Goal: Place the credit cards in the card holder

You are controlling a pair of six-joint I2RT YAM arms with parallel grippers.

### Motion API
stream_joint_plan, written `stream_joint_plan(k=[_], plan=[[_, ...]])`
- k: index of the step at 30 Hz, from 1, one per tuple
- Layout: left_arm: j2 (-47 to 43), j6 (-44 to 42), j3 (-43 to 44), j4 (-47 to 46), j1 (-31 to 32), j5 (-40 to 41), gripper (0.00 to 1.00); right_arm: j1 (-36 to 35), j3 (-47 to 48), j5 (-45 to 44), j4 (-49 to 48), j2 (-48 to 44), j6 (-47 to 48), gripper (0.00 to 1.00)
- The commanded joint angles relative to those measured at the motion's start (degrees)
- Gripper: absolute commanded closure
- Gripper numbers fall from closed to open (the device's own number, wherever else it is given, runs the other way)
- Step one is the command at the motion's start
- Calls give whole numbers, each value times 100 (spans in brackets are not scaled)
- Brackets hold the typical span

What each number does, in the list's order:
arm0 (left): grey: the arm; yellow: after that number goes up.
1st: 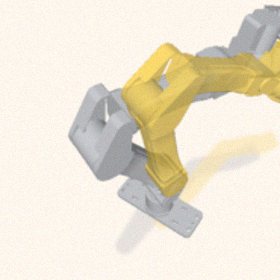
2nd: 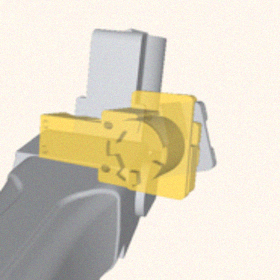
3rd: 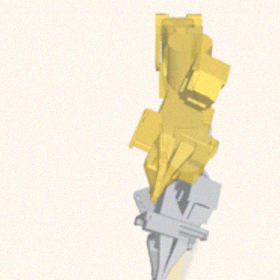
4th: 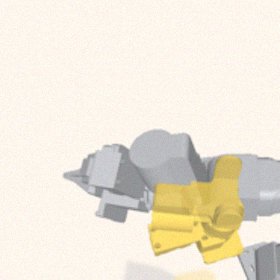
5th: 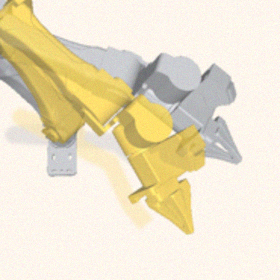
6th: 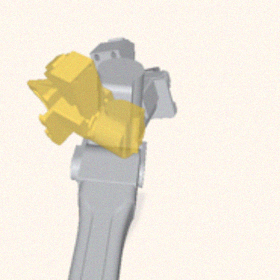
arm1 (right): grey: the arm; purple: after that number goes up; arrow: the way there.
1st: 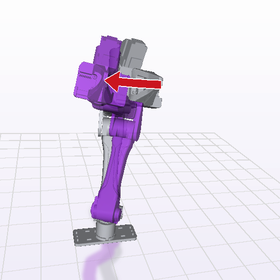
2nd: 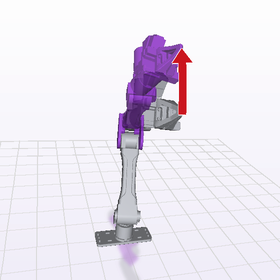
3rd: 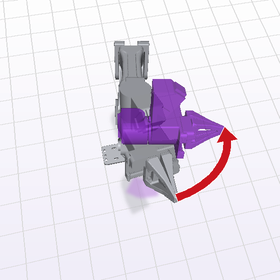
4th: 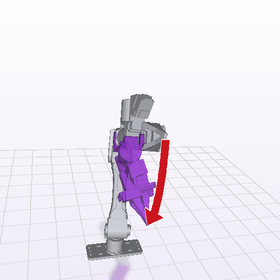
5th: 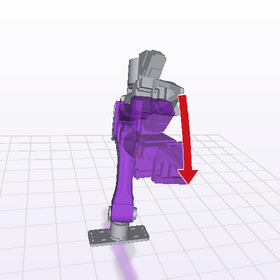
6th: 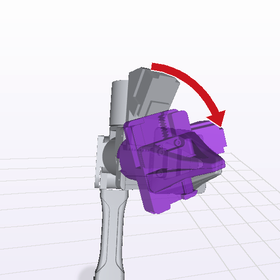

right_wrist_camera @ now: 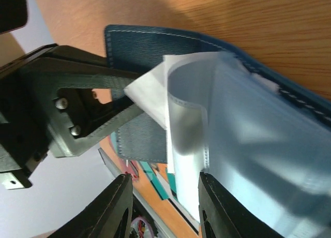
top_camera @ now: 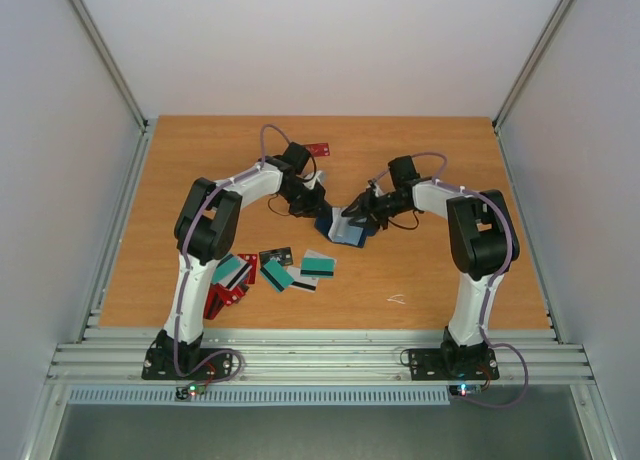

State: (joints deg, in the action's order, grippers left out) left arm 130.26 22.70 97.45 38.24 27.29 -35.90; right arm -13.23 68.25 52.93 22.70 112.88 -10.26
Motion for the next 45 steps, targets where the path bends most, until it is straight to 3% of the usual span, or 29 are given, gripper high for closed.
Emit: stream_joint_plan(k=[1,16,27,30,37,45], plan=[[206,42,114,156,3,48,100,-121,228,279,-179,90,2,64],[183,81,142,234,31,-250,100,-273,547,924,-1115,582,-540,63],[8,455,-181,-118,-33,-596,94,-285,557,797,-1164,777,-705,63],[-141,590,-382,-265,-91,-629,86,-288,553,784,-1134,863,-696,63],[-725,641,-944,-361,-321,-615,57,-285,698,734,-1033,1078,-679,63],[-1560,225,-1208,261,-407,9,39,-294,701,742,-968,1203,-589,63]])
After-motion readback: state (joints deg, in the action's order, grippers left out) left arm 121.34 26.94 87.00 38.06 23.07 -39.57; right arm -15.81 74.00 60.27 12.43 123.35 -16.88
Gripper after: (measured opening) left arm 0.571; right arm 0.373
